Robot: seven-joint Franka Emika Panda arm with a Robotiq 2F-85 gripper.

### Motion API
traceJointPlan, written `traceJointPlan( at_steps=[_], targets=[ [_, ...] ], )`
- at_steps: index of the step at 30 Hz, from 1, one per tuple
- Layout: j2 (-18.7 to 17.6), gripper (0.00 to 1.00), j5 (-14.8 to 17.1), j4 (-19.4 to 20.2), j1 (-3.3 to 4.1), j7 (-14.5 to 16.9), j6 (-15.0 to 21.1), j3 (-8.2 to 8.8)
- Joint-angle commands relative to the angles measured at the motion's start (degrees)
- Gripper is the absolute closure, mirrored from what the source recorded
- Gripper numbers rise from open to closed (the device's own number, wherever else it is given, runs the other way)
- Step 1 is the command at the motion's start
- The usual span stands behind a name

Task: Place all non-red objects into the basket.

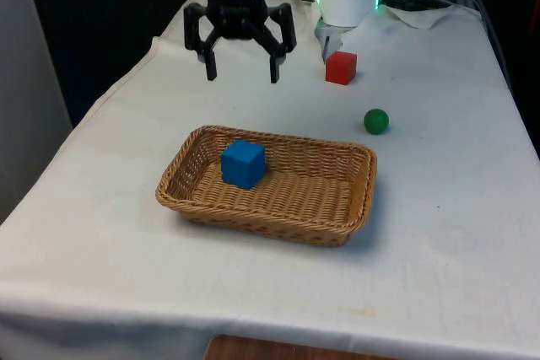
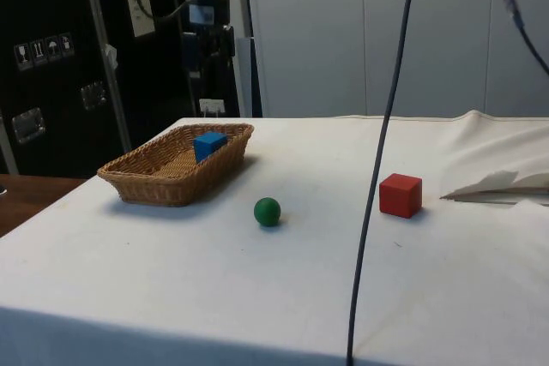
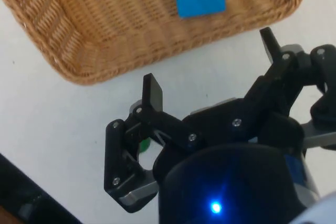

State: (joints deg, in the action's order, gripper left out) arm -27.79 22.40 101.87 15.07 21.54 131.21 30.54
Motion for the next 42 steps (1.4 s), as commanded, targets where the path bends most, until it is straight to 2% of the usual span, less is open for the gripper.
traceJointPlan(
  at_steps=[1,6,7,8,14,15,16,22,23,24,27,31,32,33,40,41,42],
  targets=[
    [0.97,0.00,-1.03,0.86,0.46,-0.69,-0.46,0.52],
    [3.61,0.00,-2.58,2.75,0.46,-1.15,-2.01,0.57],
    [3.21,0.00,-1.78,2.29,0.00,-0.52,-1.83,0.06],
    [4.07,0.00,-2.75,3.04,0.46,-1.20,-2.23,0.57],
    [6.99,0.00,-4.24,5.73,0.46,-1.66,-3.04,0.52],
    [6.59,0.00,-3.55,5.33,0.00,-1.03,-3.04,0.11],
    [7.39,0.00,-4.47,6.19,0.46,-1.78,-3.09,0.52],
    [10.77,0.00,-5.90,9.68,0.86,-2.64,-3.09,0.34],
    [10.03,0.00,-4.93,8.88,0.34,-1.72,-3.15,0.00],
    [11.23,0.00,-6.07,10.20,0.92,-2.75,-3.04,0.29],
    [13.12,0.00,-7.05,12.20,1.20,-3.67,-2.98,0.06],
    [14.73,0.00,-8.02,14.04,1.32,-4.53,-2.92,-0.17],
    [14.27,0.00,-7.10,13.46,0.92,-3.67,-3.15,-0.40],
    [15.13,0.00,-8.25,14.44,1.32,-4.70,-2.92,-0.17],
    [17.65,0.00,-10.89,17.59,1.38,-6.36,-2.69,-0.40],
    [17.25,0.00,-9.85,17.07,0.97,-5.50,-3.09,-0.63],
    [17.99,0.00,-11.23,17.99,1.32,-6.59,-2.69,-0.40]
  ],
)
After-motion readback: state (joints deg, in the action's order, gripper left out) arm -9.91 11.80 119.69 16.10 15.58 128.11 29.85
